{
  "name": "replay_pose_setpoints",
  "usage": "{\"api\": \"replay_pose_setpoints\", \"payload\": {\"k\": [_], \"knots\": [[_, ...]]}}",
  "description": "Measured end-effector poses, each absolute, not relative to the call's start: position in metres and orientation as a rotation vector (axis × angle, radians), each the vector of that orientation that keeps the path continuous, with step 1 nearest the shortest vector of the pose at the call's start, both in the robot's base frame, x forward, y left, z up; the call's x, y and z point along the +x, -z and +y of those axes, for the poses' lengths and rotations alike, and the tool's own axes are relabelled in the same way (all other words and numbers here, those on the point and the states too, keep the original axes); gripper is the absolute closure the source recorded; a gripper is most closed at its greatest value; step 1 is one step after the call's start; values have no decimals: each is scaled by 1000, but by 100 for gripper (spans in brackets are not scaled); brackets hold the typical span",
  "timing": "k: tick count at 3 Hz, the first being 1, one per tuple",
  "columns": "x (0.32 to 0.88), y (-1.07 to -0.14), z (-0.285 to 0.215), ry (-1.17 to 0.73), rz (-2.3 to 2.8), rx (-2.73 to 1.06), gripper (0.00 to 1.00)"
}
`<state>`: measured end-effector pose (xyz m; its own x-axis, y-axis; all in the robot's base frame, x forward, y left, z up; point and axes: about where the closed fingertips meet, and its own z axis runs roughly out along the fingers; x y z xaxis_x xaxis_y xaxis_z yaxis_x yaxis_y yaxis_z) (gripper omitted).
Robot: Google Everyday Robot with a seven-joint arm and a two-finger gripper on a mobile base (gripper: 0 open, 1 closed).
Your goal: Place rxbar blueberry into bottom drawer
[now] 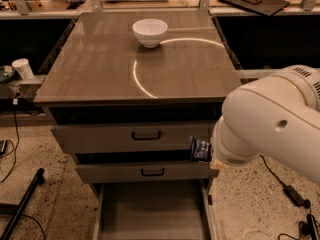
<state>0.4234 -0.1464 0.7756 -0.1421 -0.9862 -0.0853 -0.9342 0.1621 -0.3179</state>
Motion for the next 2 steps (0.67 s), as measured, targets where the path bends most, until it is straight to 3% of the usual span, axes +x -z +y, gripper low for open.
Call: {"api": "replay_pose_setpoints", "payload": {"k": [2], "knots": [[403,-747,-149,237,2236,-1865,100]]}}
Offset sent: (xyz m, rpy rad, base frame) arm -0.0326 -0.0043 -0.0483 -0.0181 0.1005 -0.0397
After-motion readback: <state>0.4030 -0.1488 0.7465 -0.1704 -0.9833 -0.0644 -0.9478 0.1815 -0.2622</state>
